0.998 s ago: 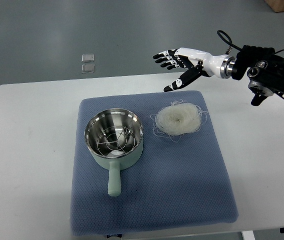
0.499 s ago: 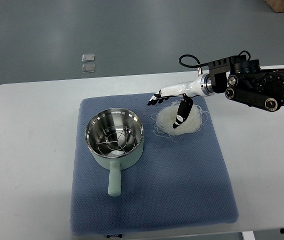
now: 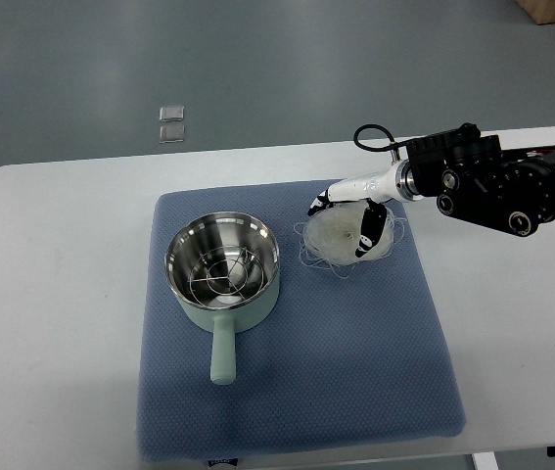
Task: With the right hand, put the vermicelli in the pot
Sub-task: 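Lower the right hand and close its fingers around the vermicelli, then lift the vermicelli with the right hand and carry it over the pot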
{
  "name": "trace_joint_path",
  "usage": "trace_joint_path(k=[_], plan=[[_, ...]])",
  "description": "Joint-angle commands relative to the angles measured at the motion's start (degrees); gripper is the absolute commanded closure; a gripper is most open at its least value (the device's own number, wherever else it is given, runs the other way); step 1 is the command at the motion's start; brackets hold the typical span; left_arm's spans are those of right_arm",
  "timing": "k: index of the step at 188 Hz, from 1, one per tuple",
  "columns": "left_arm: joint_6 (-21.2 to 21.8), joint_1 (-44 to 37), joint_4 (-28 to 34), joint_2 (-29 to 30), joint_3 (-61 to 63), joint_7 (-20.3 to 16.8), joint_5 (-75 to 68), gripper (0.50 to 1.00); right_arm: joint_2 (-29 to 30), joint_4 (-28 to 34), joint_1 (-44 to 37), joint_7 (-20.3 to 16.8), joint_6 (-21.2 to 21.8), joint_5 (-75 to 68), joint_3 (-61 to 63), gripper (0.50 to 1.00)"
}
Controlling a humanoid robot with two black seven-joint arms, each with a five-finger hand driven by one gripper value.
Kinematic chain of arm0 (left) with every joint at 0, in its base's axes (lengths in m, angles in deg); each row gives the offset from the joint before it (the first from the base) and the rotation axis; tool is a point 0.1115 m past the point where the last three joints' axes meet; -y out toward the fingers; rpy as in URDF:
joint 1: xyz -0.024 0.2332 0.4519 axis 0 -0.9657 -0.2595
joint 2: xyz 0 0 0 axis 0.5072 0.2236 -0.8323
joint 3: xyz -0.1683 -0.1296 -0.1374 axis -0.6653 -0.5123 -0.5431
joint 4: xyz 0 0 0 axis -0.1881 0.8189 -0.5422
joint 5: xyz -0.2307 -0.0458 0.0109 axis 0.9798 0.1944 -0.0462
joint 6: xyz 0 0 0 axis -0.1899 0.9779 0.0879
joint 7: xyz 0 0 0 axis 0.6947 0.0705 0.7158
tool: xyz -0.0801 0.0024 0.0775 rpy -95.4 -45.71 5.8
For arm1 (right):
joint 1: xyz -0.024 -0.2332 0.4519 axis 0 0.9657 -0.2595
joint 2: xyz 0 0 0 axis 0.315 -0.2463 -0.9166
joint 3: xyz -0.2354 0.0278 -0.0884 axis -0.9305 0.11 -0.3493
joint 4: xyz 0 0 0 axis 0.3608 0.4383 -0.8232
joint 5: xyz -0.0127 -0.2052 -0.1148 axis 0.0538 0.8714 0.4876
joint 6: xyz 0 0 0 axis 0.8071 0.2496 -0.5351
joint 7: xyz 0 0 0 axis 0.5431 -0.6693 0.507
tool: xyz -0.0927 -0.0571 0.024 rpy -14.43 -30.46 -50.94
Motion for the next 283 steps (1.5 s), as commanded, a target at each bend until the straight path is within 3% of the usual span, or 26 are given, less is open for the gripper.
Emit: trace_joint_path(k=[1,40,63,73,74,77,78,79,80,81,82,84,118,154,198,243,283], plan=[[0.0,0.0,0.0,0.0,0.0,0.0,0.0,0.5,0.2,-0.6,0.9,0.0,-0.1,0.5,-0.1,0.601],[0.0,-0.1,0.0,0.0,0.0,0.0,0.0,0.5,1.3,-1.4,2.4,0.0,-1.5,0.9,-1.1,0.64],[0.0,0.0,0.0,0.0,0.0,0.0,0.0,0.5,1.7,-1.9,2.4,0.0,-2.4,0.9,-2.5,0.726],[0.0,0.0,0.0,0.0,0.0,0.0,0.0,0.5,1.7,-1.9,2.5,0.0,-2.4,1.0,-2.6,0.803],[0.0,0.0,0.0,0.0,0.0,0.0,0.0,0.5,1.7,-1.9,2.5,0.0,-2.4,1.0,-2.6,0.836],[0.0,0.0,0.0,0.0,0.1,0.0,0.0,0.5,1.7,-1.9,2.5,0.0,-2.4,1.0,-2.6,0.867],[0.0,0.0,0.0,0.0,0.1,0.0,0.0,0.5,1.7,-1.9,2.5,0.0,-2.4,1.0,-2.6,0.905],[0.0,0.0,0.0,0.0,0.1,0.0,0.0,0.5,1.7,-1.9,2.5,0.0,-2.4,1.0,-2.6,0.906],[0.0,0.0,0.0,0.0,0.0,0.0,0.0,0.5,1.7,-1.9,2.5,0.0,-2.4,1.0,-2.6,0.944],[0.0,0.0,0.0,0.0,0.0,0.0,0.0,0.5,1.7,-1.9,2.5,0.0,-2.4,1.0,-2.6,0.944],[0.0,0.0,0.0,0.0,0.1,0.0,0.0,0.5,1.7,-1.9,2.5,0.0,-2.4,1.0,-2.6,0.983],[0.0,0.0,0.0,0.0,0.0,0.0,0.0,0.5,1.7,-1.9,2.5,0.1,-2.3,1.0,-2.6,1.0],[0.0,0.0,-0.1,0.0,0.1,0.0,0.0,0.5,1.4,-2.3,2.2,0.1,-2.7,1.4,-2.5,1.0],[0.0,0.0,-0.1,0.0,0.0,0.0,0.0,0.5,-0.4,-1.9,1.1,0.4,-6.9,0.7,-0.9,1.0],[0.0,0.0,0.0,0.0,0.0,0.0,0.0,0.5,-5.0,2.9,-8.0,0.6,-6.1,-1.0,7.3,1.0],[0.0,0.0,0.0,0.0,-0.3,0.0,0.0,0.5,-4.8,8.9,-13.2,1.8,-5.4,-2.6,7.7,1.0],[0.0,0.0,-0.1,0.0,-0.3,0.0,0.0,0.5,-1.2,11.5,-13.5,3.1,-5.7,-2.7,7.8,1.0]])
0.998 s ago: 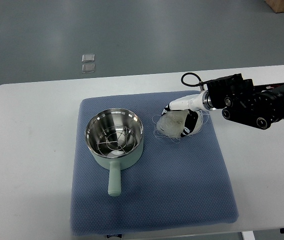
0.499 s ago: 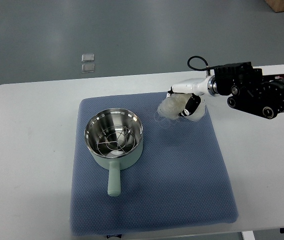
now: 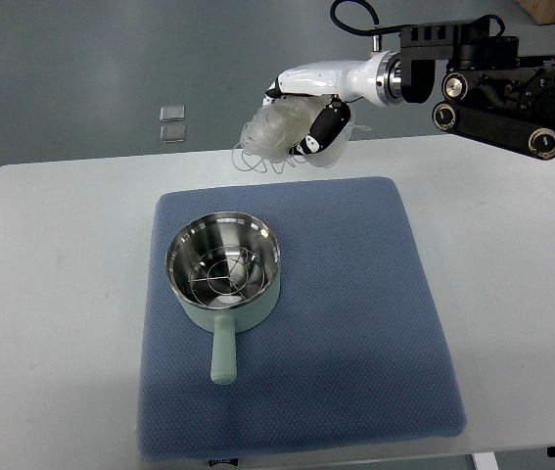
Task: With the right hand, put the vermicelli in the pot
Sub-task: 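Lift the vermicelli with the right hand and carry it over the pot, then lower the vermicelli into the steel pot and open the right hand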
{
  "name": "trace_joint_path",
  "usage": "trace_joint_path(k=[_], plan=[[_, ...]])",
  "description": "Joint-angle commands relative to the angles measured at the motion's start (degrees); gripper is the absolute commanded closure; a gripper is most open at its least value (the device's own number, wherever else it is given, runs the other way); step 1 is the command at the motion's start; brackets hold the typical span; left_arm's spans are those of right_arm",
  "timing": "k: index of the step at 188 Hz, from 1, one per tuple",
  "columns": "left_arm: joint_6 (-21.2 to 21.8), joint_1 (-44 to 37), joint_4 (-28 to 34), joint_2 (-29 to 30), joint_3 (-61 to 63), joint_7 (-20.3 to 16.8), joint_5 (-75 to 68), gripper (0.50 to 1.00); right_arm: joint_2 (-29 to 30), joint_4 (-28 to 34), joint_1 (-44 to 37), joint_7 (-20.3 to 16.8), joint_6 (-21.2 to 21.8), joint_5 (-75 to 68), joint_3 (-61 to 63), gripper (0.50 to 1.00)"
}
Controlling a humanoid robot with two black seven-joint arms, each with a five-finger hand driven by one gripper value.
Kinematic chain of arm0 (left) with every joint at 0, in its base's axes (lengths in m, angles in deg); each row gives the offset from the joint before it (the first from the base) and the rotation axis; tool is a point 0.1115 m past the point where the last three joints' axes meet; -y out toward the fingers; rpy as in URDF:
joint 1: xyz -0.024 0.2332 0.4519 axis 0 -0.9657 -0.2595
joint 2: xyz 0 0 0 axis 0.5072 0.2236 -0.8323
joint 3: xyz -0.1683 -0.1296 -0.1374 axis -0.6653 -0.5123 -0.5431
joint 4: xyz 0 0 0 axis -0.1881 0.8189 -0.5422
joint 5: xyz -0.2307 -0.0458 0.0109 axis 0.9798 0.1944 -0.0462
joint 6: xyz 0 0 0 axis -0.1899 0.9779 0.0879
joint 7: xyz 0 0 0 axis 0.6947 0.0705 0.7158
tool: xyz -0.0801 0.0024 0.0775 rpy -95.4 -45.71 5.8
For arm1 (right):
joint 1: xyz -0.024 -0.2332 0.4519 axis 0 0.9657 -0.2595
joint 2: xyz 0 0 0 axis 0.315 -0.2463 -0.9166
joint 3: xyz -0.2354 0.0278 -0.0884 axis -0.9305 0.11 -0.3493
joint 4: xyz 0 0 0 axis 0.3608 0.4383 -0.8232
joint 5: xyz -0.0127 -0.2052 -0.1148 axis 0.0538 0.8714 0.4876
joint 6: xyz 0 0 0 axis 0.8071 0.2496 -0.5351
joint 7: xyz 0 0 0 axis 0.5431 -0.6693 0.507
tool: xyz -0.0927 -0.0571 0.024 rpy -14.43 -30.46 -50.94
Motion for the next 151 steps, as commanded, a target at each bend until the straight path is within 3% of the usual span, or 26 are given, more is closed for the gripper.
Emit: trace_joint_path(k=[1,63,109,111,112,114,117,125,151], plan=[[0.0,0.0,-0.1,0.0,0.0,0.0,0.0,0.5,2.4,1.2,-0.1,1.2,-0.2,0.0,0.0,1.0],[0.0,0.0,-0.1,0.0,0.0,0.0,0.0,0.5,10.1,1.6,2.3,1.9,-0.5,0.0,-0.1,1.0],[-0.1,0.0,-0.1,0.0,0.0,0.0,0.0,0.5,11.4,0.9,6.8,1.8,-0.5,0.1,-0.2,1.0],[0.0,0.0,-0.1,0.0,0.0,0.0,0.0,0.5,11.4,0.9,7.0,1.8,-0.5,0.1,-0.2,0.989],[0.0,0.0,-0.1,0.0,0.0,0.0,0.0,0.5,11.4,0.9,7.2,1.8,-0.5,0.1,-0.2,0.953],[0.0,0.0,-0.1,0.0,0.0,0.0,0.0,0.5,11.4,0.9,7.2,1.8,-0.5,0.1,-0.2,0.953],[0.0,0.0,-0.1,0.0,0.0,0.0,0.0,0.5,11.4,0.9,7.4,1.8,-0.5,0.1,-0.2,0.881],[0.0,0.0,-0.1,0.0,0.0,0.0,0.0,0.5,11.3,0.9,7.8,1.8,-0.5,0.1,-0.2,0.769],[0.0,0.0,-0.1,0.0,0.0,0.0,0.0,0.5,10.9,0.9,7.9,1.7,-0.5,0.0,-0.2,0.675]])
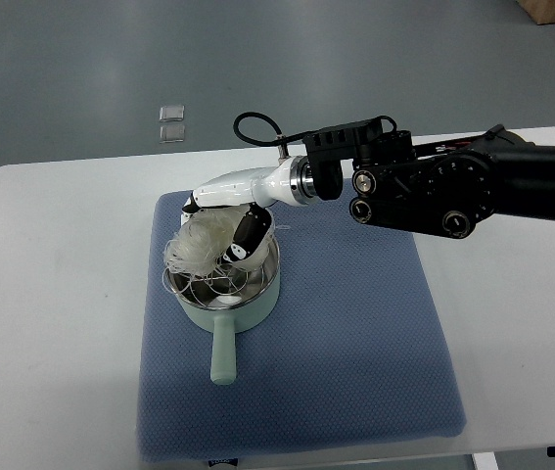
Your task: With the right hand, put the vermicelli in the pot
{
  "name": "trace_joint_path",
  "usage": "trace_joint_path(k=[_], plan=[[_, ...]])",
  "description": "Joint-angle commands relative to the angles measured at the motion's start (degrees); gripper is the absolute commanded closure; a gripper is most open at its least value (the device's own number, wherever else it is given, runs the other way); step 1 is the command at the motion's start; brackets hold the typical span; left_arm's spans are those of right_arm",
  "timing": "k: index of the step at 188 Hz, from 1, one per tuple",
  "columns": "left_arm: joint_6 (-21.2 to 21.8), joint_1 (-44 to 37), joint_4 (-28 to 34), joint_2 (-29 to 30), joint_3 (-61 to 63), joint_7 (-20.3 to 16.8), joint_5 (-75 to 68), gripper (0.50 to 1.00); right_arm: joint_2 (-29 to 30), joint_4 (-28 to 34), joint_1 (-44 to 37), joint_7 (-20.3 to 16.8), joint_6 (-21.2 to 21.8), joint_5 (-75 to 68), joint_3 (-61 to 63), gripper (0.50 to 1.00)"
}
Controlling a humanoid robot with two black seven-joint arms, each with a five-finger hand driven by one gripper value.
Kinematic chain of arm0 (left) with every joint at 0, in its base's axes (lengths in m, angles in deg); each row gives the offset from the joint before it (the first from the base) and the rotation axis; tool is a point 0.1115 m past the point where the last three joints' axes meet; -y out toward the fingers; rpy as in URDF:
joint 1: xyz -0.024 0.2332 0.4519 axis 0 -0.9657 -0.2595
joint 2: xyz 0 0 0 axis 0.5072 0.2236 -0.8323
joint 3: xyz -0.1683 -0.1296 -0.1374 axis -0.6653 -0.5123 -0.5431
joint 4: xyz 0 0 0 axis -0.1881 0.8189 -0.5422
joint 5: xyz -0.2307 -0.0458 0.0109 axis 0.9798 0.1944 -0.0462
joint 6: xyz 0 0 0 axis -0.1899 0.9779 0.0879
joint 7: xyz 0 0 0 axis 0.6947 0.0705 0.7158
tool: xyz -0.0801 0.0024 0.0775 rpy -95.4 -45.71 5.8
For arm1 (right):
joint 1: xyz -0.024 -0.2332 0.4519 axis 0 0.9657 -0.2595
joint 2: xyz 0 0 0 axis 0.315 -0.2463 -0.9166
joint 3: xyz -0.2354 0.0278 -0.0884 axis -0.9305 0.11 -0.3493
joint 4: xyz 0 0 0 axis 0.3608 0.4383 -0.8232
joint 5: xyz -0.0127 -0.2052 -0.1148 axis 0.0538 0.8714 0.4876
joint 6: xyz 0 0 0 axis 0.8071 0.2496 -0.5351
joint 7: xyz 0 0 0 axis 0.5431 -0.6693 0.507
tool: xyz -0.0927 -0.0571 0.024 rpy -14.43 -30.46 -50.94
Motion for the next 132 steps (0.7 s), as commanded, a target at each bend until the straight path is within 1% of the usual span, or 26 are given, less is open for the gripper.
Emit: trace_joint_path(k=[1,17,45,74,113,132], plan=[[0.0,0.0,0.0,0.0,0.0,0.0,0.0,0.5,-0.4,0.0,0.1,0.0,0.1,-0.1,0.0,0.673],[-0.1,0.1,0.0,0.0,0.1,0.0,0.0,0.5,-0.7,0.1,-0.2,0.0,0.1,-0.1,0.1,0.654],[0.0,0.1,0.0,0.0,0.1,0.0,0.0,0.5,-1.4,0.1,-0.7,0.0,0.3,-0.1,0.3,0.654],[0.0,0.2,0.0,0.0,0.0,0.0,0.0,0.5,-3.7,0.0,-1.8,0.1,0.3,-0.7,0.6,0.654],[0.0,0.1,0.0,0.0,0.0,0.0,0.0,0.5,-9.5,-2.2,-1.4,-0.1,1.0,-11.1,6.7,0.654],[0.0,0.1,0.0,0.0,0.0,0.0,0.0,0.5,-12.2,-4.8,2.0,-0.5,0.2,-16.9,10.8,0.654]])
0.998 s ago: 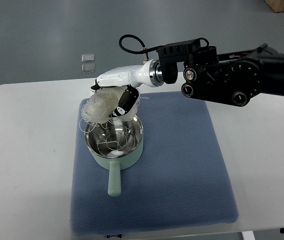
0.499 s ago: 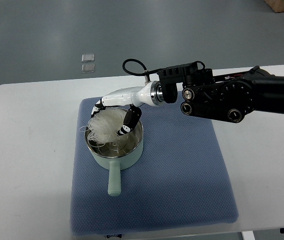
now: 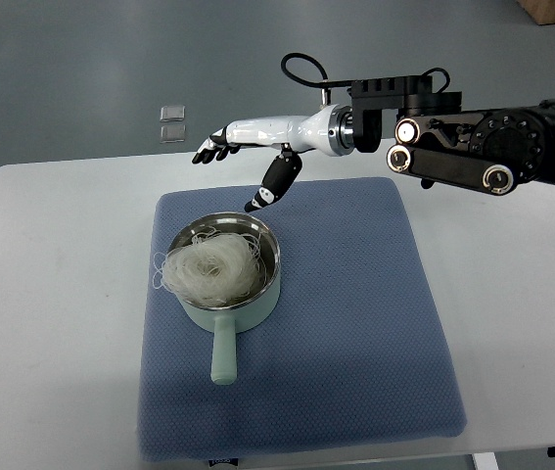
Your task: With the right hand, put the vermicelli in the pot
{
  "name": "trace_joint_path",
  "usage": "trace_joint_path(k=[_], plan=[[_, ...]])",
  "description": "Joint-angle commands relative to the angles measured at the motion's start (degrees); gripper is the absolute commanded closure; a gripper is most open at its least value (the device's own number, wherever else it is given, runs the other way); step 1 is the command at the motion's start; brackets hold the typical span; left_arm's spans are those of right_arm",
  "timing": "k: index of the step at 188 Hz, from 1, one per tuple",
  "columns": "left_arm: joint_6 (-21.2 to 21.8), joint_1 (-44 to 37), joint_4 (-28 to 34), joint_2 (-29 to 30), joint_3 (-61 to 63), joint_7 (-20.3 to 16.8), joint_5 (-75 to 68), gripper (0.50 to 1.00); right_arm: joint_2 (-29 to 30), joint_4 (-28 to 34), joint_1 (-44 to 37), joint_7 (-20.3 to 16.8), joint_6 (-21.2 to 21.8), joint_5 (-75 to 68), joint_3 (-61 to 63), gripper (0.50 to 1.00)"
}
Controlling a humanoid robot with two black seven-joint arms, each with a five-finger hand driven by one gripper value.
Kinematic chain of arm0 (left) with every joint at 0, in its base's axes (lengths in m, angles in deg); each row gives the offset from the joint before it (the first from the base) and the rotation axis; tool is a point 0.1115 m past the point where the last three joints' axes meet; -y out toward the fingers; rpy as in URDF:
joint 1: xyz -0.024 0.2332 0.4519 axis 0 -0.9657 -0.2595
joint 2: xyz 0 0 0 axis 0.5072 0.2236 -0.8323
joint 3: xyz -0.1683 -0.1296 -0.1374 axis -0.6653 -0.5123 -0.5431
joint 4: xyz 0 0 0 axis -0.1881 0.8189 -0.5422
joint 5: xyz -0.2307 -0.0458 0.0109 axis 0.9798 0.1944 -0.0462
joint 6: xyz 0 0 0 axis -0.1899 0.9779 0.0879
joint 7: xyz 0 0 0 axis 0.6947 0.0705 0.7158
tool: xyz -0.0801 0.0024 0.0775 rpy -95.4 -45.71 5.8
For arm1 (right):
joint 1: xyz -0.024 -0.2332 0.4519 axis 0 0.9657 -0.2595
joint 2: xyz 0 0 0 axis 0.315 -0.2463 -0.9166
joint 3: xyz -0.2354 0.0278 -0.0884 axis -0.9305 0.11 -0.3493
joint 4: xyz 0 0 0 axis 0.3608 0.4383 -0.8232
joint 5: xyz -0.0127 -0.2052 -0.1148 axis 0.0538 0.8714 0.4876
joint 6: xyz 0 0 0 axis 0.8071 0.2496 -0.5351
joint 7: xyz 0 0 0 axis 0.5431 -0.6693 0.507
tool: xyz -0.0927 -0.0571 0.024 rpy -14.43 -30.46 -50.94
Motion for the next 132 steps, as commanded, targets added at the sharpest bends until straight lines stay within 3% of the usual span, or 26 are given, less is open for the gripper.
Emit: trace_joint_path(k=[1,23,44,65,91,104,132], plan=[[0.0,0.0,0.0,0.0,0.0,0.0,0.0,0.5,-2.9,-2.6,3.7,-0.4,-0.7,-6.1,4.6,0.654],[0.0,0.0,0.0,0.0,0.1,0.0,0.0,0.5,-4.3,-6.8,10.8,-0.6,-3.4,-13.1,12.9,0.654],[0.0,0.0,0.3,0.0,0.0,0.0,0.0,0.5,-3.9,-11.2,18.8,-2.1,-10.5,-19.6,20.7,0.654],[0.0,0.0,0.3,0.0,0.0,0.0,0.0,0.5,-3.0,-14.2,24.8,-3.8,-14.6,-25.3,26.5,0.654],[0.0,0.0,0.3,0.0,0.1,0.0,0.0,0.5,-1.5,-14.6,31.6,-3.8,-15.3,-30.2,31.4,0.638],[0.0,0.0,0.3,0.0,0.1,0.0,0.0,0.5,-0.5,-14.6,33.9,-3.4,-15.3,-30.5,33.3,0.581],[0.0,0.0,0.2,0.0,0.1,0.0,0.0,0.5,0.6,-14.7,36.2,-3.2,-17.4,-30.5,36.4,0.579]])
